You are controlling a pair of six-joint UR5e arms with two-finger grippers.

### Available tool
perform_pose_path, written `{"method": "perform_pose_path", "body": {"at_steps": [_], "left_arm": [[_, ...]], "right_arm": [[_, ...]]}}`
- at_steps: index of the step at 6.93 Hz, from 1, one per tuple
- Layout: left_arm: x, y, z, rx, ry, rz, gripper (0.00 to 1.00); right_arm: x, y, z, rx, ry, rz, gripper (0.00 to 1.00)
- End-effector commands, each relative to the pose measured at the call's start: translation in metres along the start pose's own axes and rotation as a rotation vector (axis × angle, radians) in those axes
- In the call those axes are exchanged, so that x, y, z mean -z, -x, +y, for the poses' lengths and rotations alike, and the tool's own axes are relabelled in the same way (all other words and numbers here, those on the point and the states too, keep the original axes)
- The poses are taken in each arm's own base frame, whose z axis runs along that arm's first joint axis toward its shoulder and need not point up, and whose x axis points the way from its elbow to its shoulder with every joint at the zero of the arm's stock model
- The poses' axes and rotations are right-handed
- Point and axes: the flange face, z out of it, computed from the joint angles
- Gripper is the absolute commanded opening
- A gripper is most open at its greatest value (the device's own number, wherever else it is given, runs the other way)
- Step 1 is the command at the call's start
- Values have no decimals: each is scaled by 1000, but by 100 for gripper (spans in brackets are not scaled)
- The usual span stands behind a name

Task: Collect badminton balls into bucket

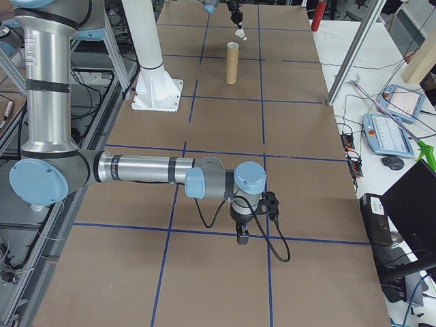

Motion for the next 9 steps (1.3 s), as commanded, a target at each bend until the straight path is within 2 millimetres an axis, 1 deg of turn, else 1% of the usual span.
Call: {"method": "perform_pose_path", "body": {"at_steps": [1,2,3,5,6,7,8,9], "left_arm": [[32,-52,-4,-131,59,-68,0],[28,-93,-3,-190,65,-128,0],[22,-143,-1,-227,72,-164,0],[0,-239,-3,-256,87,-219,0],[2,-284,8,-255,89,-249,0],[8,-315,30,-276,108,-271,0],[14,-331,61,-288,92,-320,0],[18,-359,93,-295,84,-372,0]], "right_arm": [[0,0,0,0,0,0,100],[0,0,0,0,0,0,100],[0,0,0,0,0,0,100],[0,0,0,1,-1,0,100],[0,0,0,0,0,0,100],[0,0,0,0,0,0,100],[0,0,0,1,0,0,100],[0,0,0,1,-1,0,100]]}}
